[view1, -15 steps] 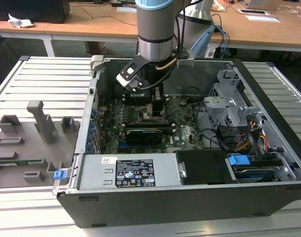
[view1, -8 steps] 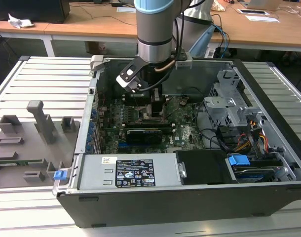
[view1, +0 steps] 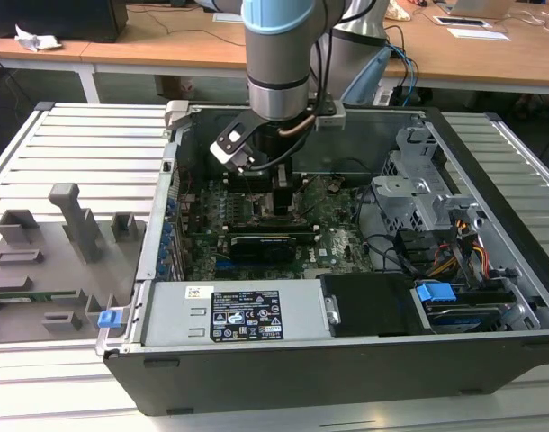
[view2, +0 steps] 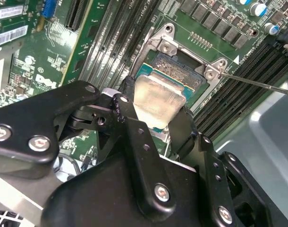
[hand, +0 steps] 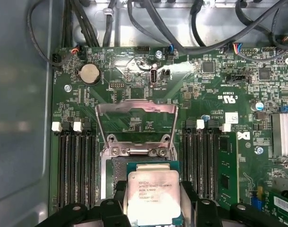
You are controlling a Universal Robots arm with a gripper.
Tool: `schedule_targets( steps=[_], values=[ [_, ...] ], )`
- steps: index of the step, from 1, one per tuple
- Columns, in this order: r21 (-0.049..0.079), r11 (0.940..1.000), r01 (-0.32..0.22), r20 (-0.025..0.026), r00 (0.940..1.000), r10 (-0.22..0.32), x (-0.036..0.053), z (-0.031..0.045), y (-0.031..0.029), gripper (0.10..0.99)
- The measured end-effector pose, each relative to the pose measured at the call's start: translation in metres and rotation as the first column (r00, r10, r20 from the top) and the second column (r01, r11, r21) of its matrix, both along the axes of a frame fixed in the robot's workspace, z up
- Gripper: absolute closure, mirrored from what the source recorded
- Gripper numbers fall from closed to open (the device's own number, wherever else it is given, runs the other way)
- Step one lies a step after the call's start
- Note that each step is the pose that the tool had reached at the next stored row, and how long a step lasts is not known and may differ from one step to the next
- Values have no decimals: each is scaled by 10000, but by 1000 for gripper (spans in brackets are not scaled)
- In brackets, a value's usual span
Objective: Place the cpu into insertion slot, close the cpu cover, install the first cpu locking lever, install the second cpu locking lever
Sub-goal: 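Place the cpu into insertion slot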
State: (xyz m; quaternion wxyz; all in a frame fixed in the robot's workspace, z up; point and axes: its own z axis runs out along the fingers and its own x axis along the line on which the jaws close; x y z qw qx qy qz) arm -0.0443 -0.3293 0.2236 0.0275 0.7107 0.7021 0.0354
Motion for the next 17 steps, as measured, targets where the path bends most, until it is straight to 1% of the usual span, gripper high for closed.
schedule_targets(
  steps=[4, 9, 15, 17],
  values=[
    [0, 9998, 216, 0, 9998, -216, -10, -26, 11, 553],
    [2, 9998, 222, 0, 9998, -222, -18, -79, 34, 553],
    [1, 9995, 308, -1, 9995, -308, -18, -105, 83, 553],
    [3, 9995, 322, 1, 9995, -322, -18, -118, 87, 553]
  ],
)
